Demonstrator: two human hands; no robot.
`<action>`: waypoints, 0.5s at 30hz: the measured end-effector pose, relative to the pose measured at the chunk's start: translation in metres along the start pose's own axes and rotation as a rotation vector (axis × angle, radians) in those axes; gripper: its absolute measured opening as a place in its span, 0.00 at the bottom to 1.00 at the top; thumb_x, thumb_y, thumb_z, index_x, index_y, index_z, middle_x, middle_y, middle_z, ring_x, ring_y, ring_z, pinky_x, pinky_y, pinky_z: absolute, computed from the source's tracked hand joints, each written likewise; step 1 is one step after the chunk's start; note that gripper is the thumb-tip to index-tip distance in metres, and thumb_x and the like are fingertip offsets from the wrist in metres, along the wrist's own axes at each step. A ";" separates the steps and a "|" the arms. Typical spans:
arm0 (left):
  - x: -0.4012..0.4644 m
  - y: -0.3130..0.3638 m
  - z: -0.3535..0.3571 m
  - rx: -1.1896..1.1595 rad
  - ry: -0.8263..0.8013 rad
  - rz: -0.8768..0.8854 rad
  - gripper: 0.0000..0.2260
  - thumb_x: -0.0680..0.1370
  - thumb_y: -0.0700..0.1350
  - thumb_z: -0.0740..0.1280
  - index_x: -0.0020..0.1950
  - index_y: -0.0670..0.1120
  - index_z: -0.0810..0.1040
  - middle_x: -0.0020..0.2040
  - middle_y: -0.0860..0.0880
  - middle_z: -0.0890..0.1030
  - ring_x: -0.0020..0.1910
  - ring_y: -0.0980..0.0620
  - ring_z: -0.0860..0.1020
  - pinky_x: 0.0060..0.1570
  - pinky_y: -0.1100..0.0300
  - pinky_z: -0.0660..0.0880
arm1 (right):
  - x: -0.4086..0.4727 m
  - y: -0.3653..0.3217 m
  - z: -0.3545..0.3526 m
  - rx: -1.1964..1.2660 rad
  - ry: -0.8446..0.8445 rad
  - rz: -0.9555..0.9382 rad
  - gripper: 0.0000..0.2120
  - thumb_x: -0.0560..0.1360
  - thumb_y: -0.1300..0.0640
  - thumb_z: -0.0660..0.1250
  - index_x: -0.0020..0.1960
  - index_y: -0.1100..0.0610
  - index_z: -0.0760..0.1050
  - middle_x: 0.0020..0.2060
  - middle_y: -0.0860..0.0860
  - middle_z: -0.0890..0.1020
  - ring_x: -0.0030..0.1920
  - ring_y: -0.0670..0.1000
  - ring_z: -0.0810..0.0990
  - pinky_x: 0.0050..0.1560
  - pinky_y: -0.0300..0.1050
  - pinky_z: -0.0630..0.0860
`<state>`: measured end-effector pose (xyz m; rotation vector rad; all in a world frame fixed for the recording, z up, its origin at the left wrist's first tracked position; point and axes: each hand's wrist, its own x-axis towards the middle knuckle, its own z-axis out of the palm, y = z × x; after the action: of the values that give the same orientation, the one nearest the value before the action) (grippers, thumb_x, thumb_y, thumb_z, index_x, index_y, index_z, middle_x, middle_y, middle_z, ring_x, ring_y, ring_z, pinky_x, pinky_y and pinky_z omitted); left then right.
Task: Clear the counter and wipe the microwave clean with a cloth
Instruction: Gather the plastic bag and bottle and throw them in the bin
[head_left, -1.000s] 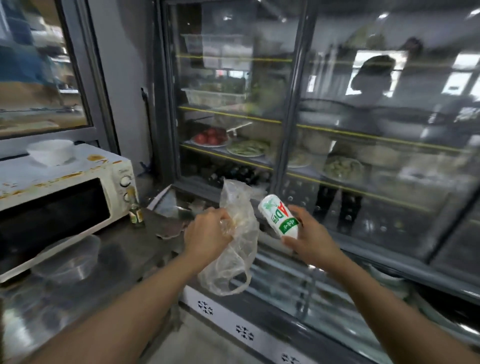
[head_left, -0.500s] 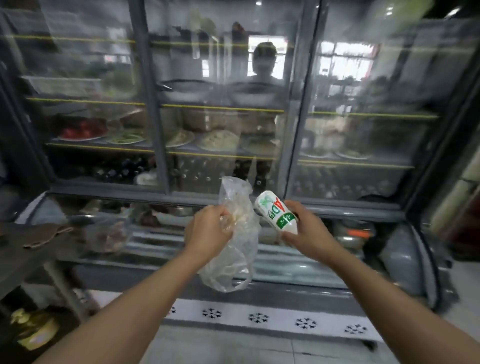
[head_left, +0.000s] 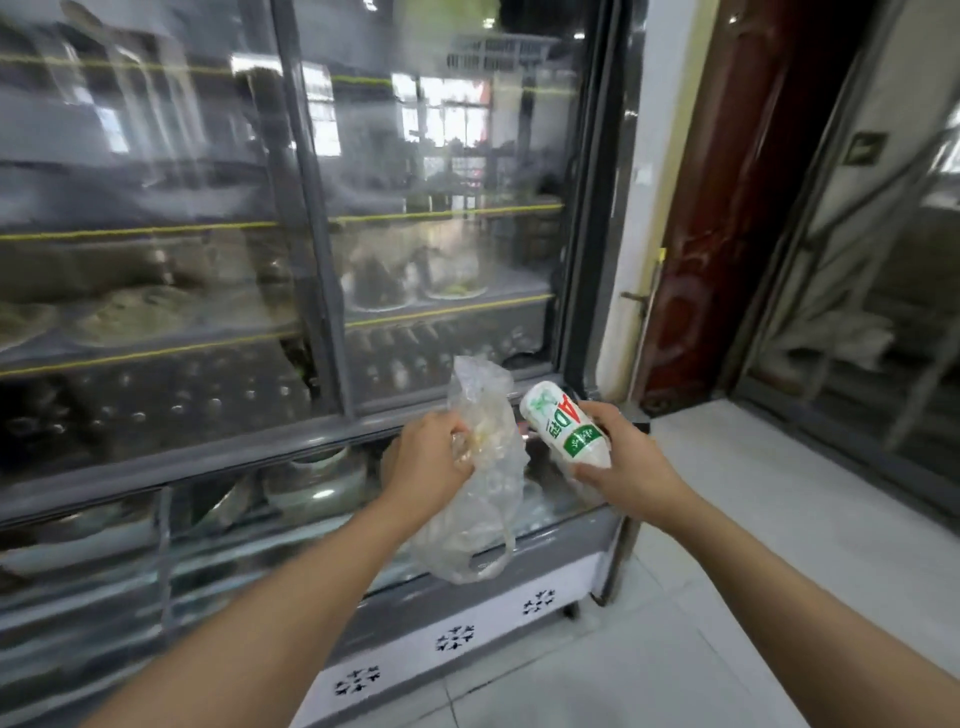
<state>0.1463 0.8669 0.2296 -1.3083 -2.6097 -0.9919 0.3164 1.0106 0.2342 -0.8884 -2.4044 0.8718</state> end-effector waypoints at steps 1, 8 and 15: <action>0.012 0.008 0.013 -0.020 -0.013 0.015 0.07 0.68 0.42 0.71 0.41 0.52 0.75 0.43 0.51 0.78 0.45 0.48 0.77 0.42 0.53 0.76 | 0.005 0.010 -0.010 0.003 0.019 0.015 0.32 0.69 0.58 0.72 0.70 0.50 0.63 0.58 0.49 0.77 0.49 0.47 0.75 0.43 0.38 0.69; 0.101 0.069 0.078 -0.040 -0.074 0.164 0.07 0.69 0.44 0.71 0.44 0.50 0.77 0.45 0.52 0.78 0.45 0.48 0.76 0.37 0.58 0.71 | 0.049 0.067 -0.072 -0.043 0.119 0.163 0.32 0.69 0.58 0.73 0.70 0.51 0.64 0.58 0.50 0.76 0.49 0.47 0.75 0.43 0.35 0.70; 0.172 0.145 0.157 -0.051 -0.142 0.336 0.08 0.69 0.45 0.71 0.46 0.51 0.77 0.48 0.50 0.78 0.48 0.47 0.76 0.39 0.57 0.72 | 0.076 0.142 -0.129 -0.028 0.254 0.294 0.34 0.69 0.57 0.73 0.71 0.50 0.63 0.59 0.51 0.76 0.51 0.51 0.76 0.44 0.40 0.70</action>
<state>0.1786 1.1390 0.2365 -1.8139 -2.3535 -0.9446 0.3965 1.2001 0.2418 -1.3031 -2.1052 0.7743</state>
